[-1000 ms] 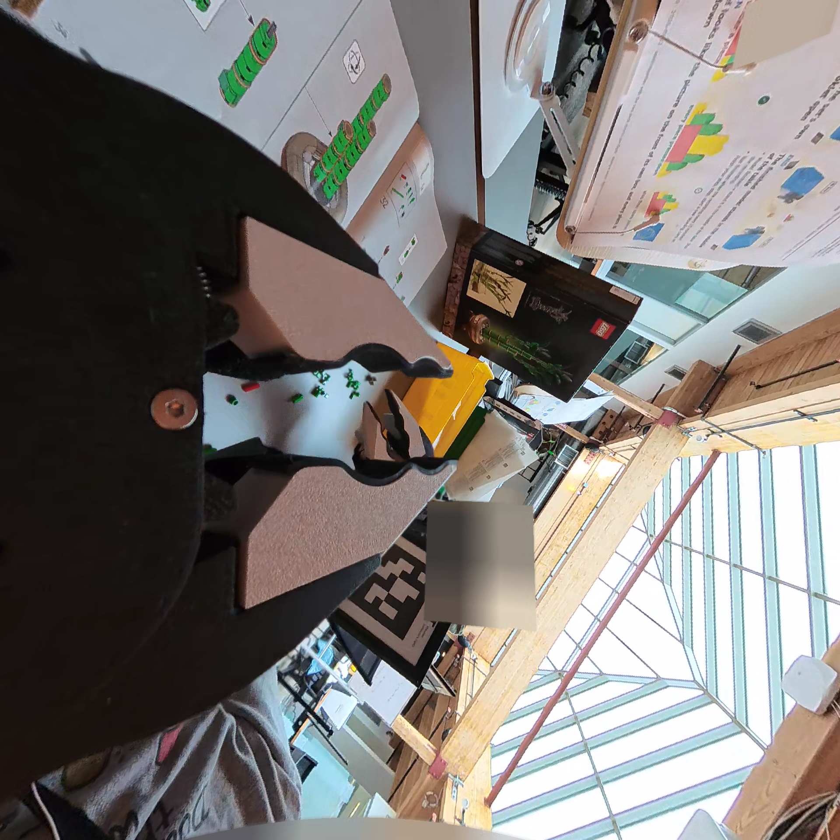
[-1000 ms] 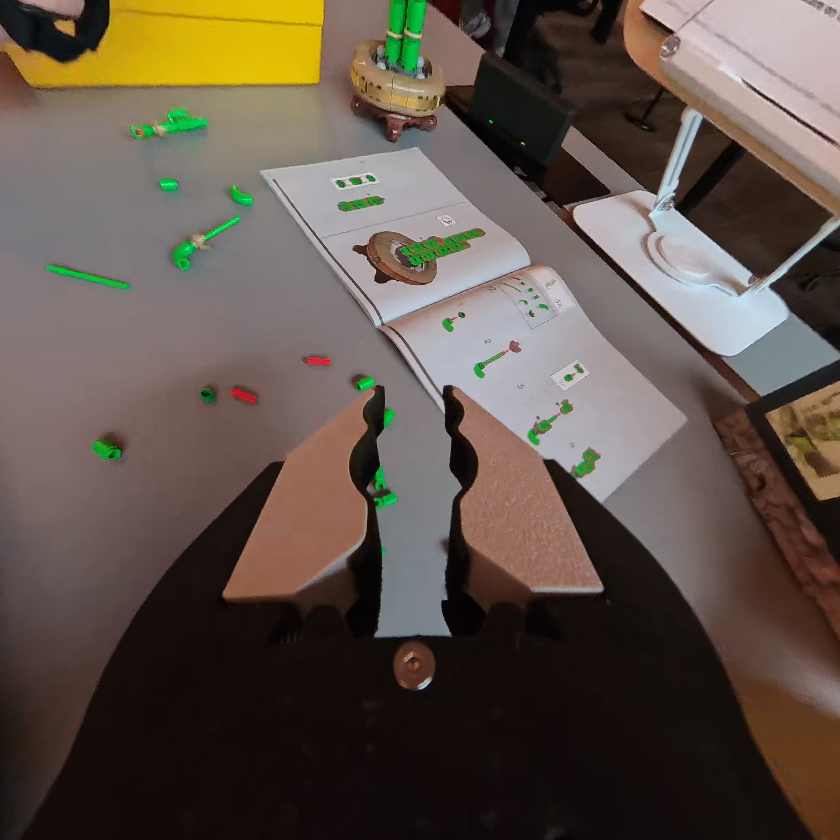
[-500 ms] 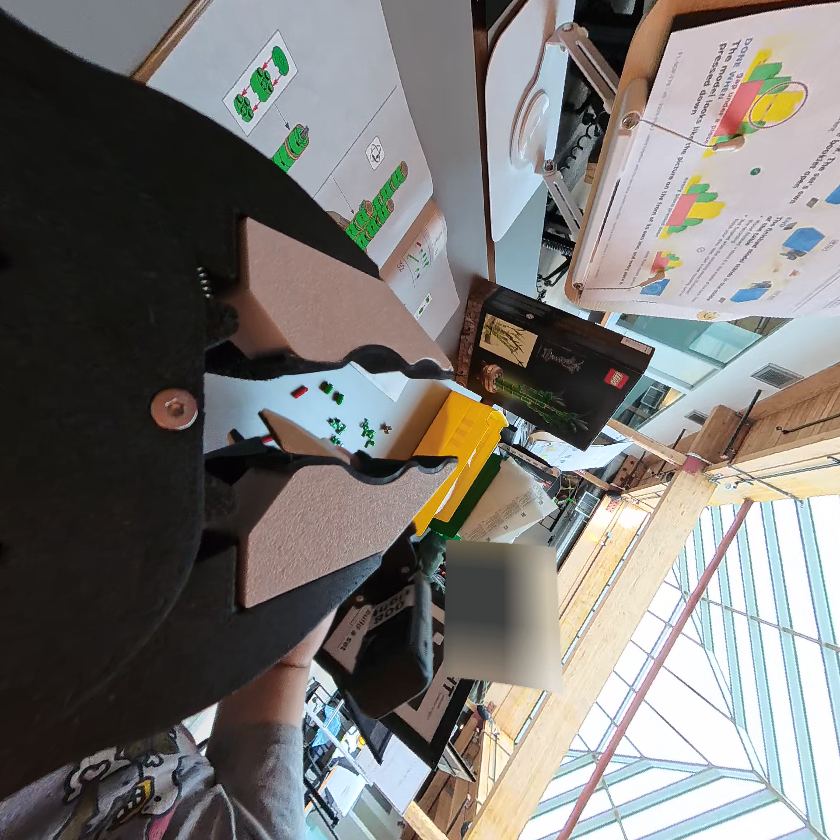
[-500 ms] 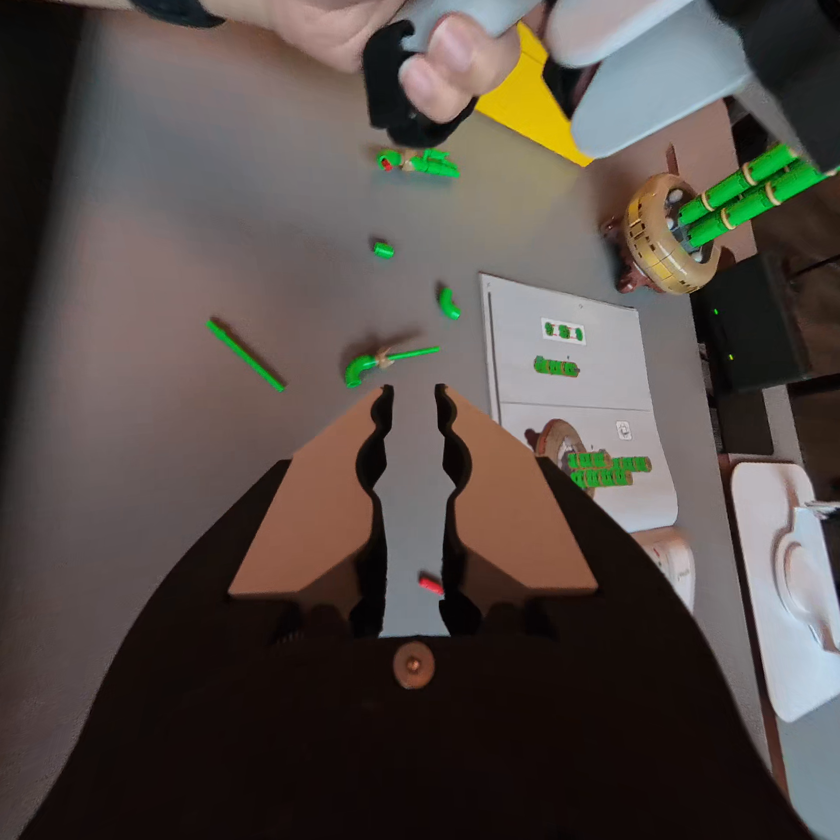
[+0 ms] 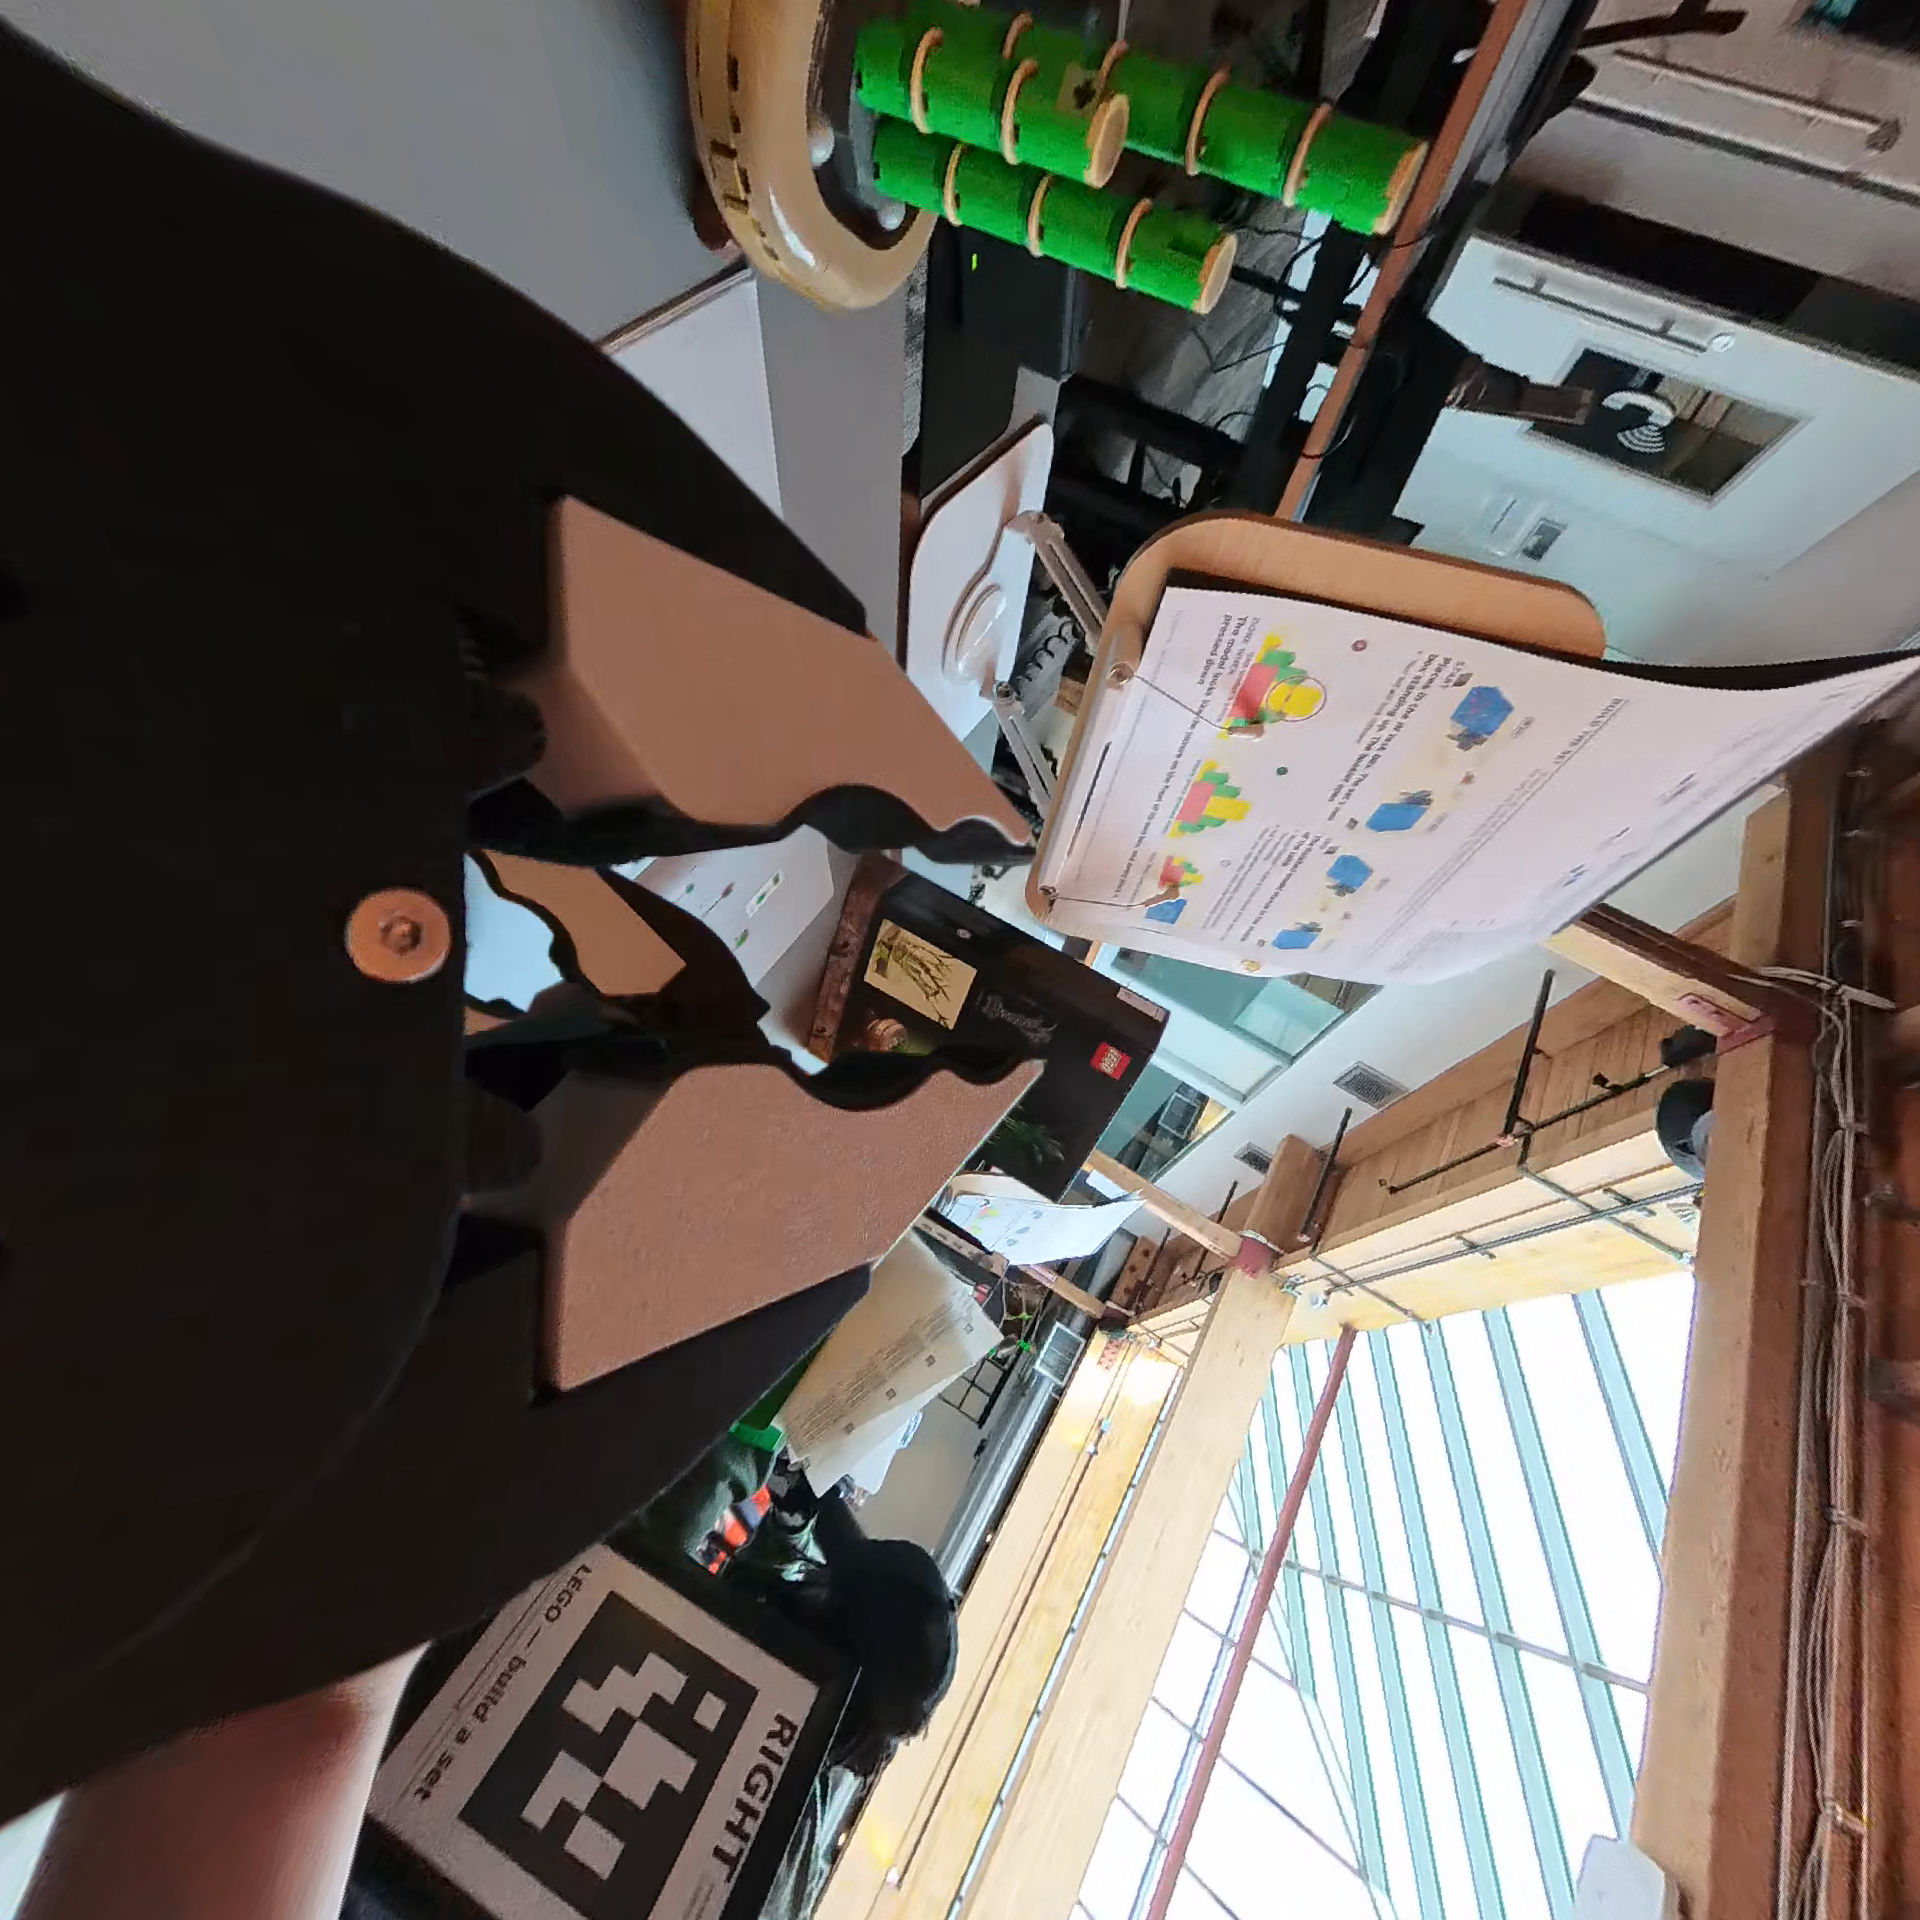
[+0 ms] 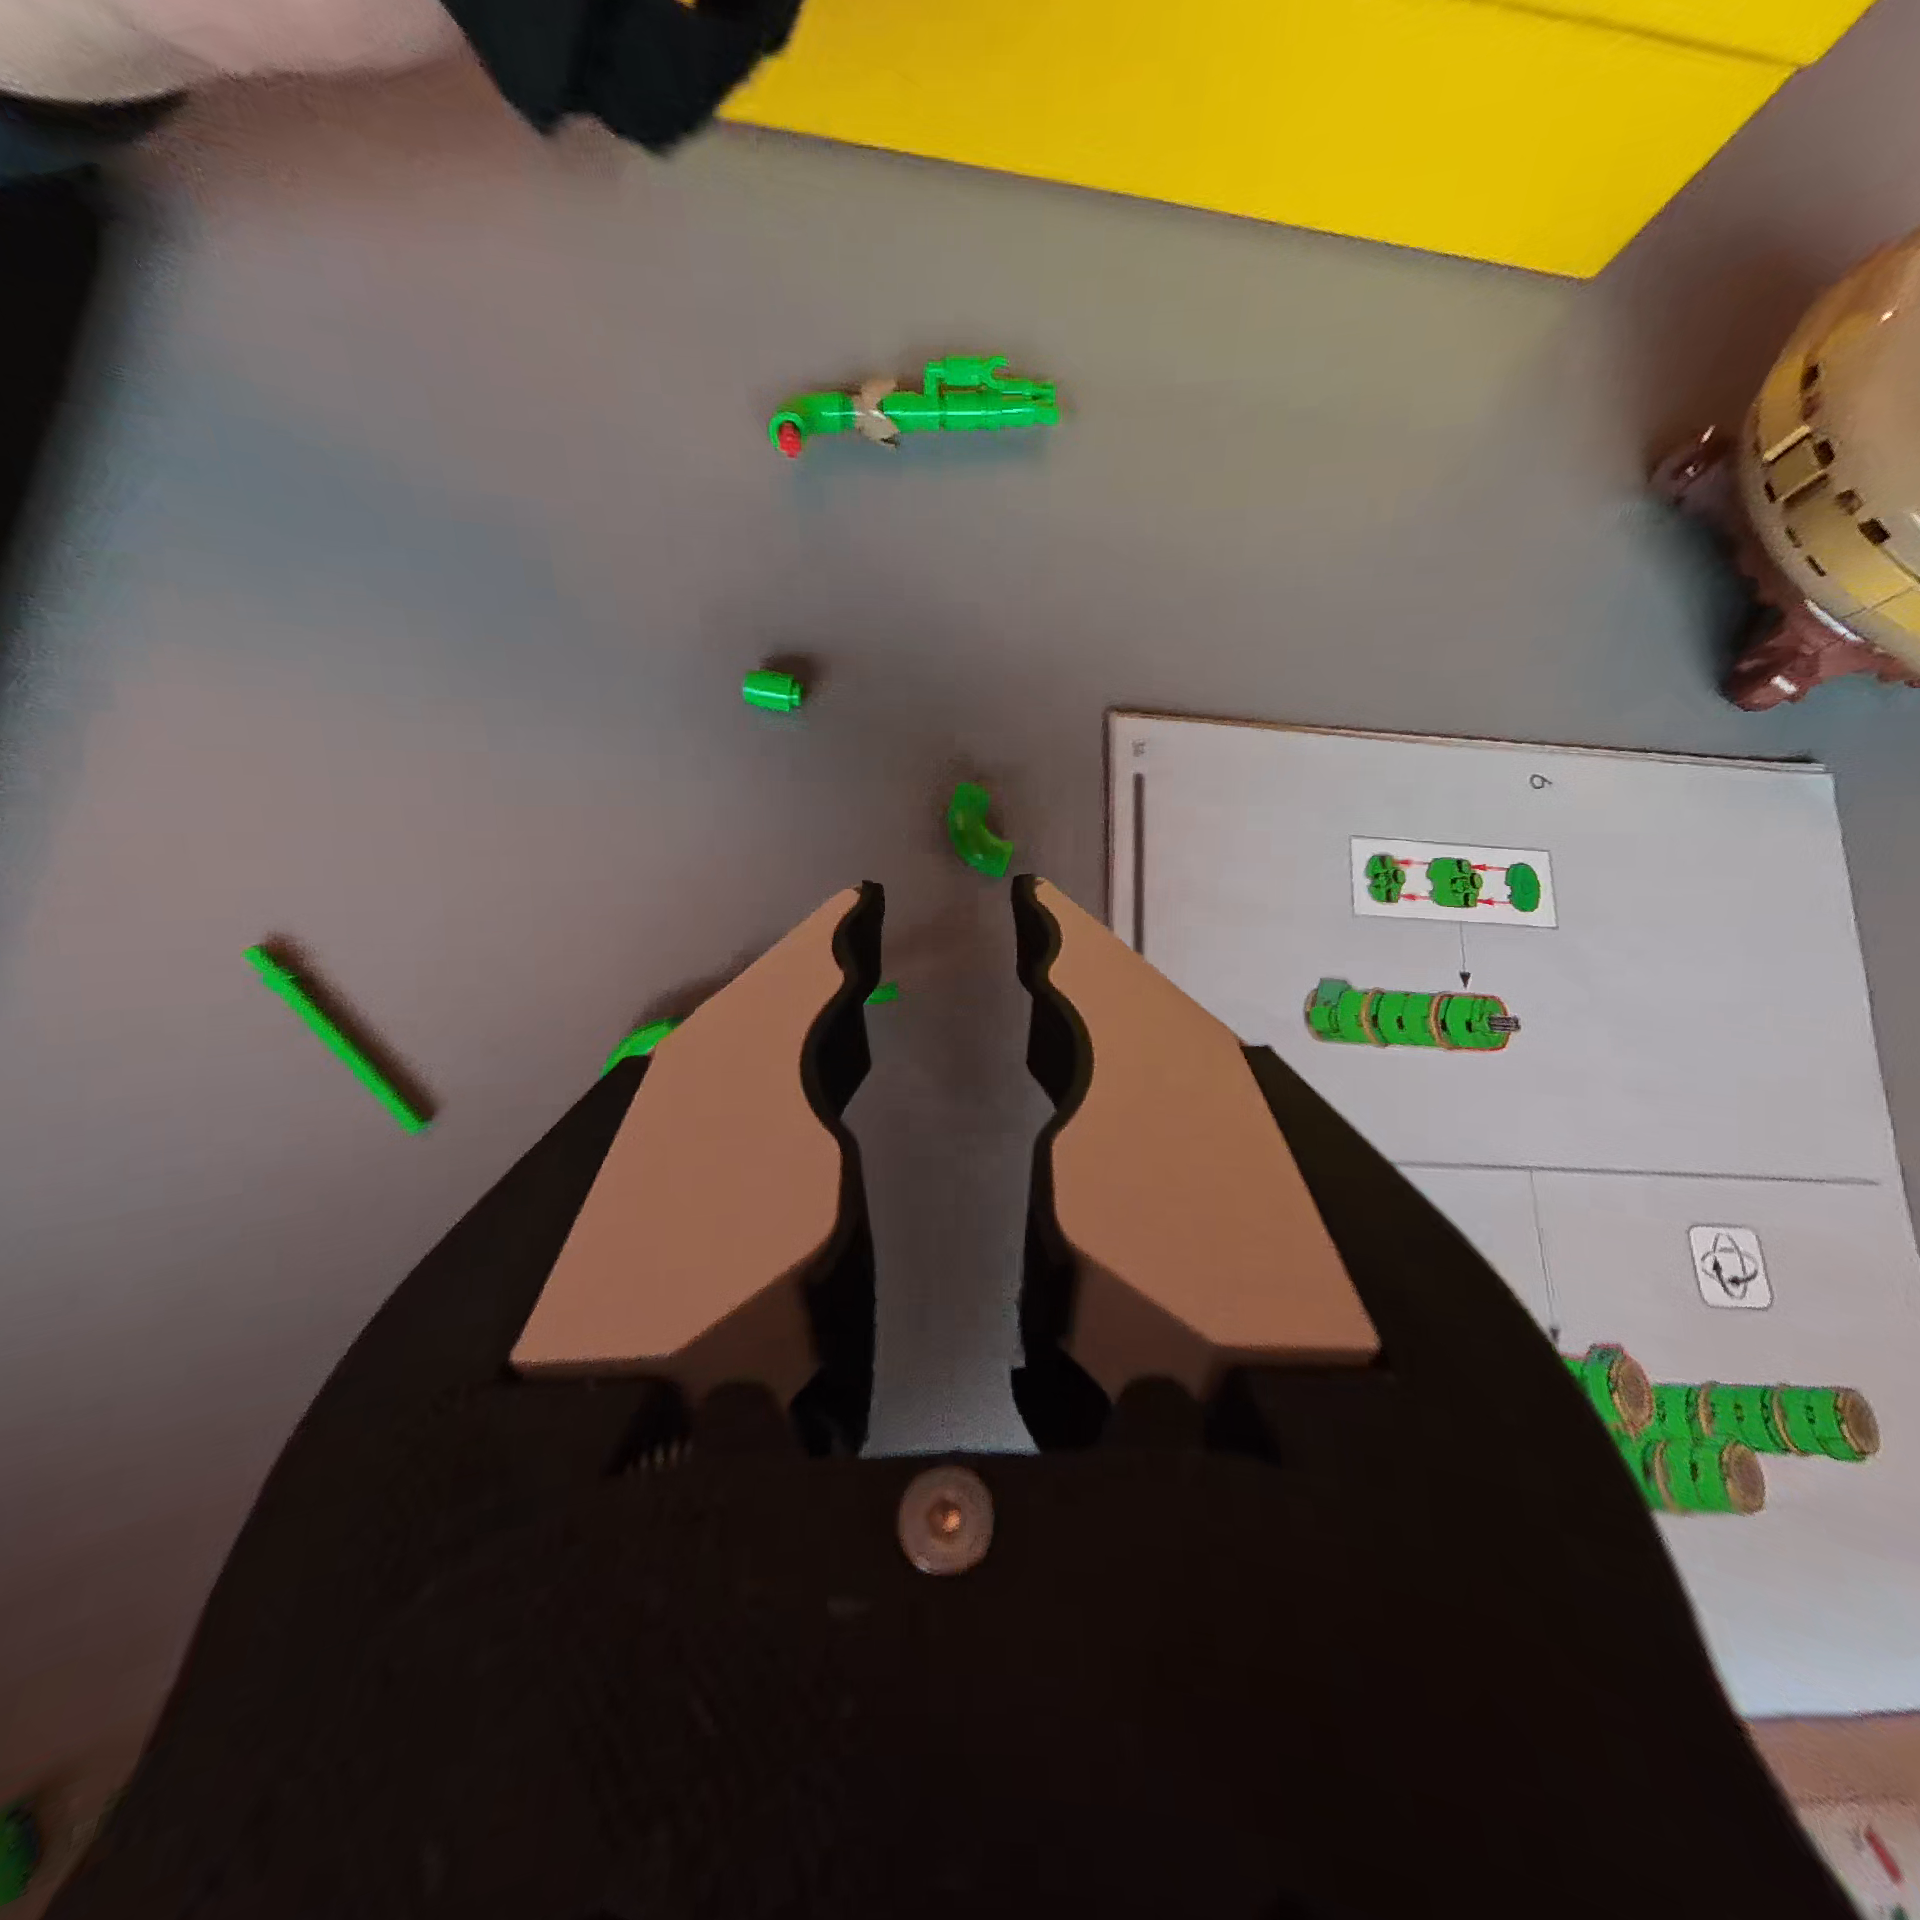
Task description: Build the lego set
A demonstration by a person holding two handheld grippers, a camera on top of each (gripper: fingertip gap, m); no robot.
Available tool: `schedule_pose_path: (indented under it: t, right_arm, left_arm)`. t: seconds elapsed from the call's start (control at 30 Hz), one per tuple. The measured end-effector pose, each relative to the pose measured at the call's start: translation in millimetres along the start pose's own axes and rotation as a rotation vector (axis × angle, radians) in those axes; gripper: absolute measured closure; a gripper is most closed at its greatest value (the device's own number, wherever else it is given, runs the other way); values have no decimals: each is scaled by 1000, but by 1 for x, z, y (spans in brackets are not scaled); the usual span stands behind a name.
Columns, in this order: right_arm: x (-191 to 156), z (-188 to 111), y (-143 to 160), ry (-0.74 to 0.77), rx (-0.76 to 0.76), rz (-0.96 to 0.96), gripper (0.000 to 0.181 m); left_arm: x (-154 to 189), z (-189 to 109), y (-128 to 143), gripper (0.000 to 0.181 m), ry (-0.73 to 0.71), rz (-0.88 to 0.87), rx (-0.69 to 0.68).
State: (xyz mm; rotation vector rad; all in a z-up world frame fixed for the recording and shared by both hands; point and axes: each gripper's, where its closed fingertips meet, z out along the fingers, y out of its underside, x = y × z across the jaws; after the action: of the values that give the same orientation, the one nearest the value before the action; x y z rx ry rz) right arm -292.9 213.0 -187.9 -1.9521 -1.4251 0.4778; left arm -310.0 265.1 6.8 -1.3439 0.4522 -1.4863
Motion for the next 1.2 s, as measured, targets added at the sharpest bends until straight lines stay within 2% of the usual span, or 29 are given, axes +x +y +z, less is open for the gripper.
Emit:
schedule_pose_path:
  t: [0.17,0.23,0.37,0.53,0.6,0.73,0.83,0.93,1.03,1.1,1.2]
  right_arm:
    - [-2,13,-11,-32,11,-76,156]
    - [-1,18,-8,-42,-16,-68,156]
    - [-7,18,-17,-84,30,-52,158]
    - [9,21,-6,-29,-43,-30,157]
    - [5,23,-1,-88,-67,23,157]
    - [1,24,-1,-95,-72,-10,171]
    - [12,20,-1,-28,-72,-2,172]
    - [33,-4,-19,127,70,18,172]
    - [59,-58,-47,423,301,31,173]
    - [63,-95,-61,566,429,28,173]
    - [58,-124,-76,668,519,15,173]
  left_arm:
    - [2,1,2,149,6,-7,-5]
    - [1,1,2,150,13,-28,-5]
    - [-2,-4,-7,150,3,-40,30]
    - [-3,-6,-9,151,3,-55,44]
    - [-4,-4,-5,151,2,-59,29]
    - [-7,-2,0,151,-7,-60,10]
    - [-11,-2,1,151,-11,-77,7]
    - [-13,-1,5,150,-13,-98,-5]
    - [-13,4,15,142,-6,-124,-40]
    - [-9,9,22,139,28,-161,-60]
    - [2,18,38,137,99,-212,-107]
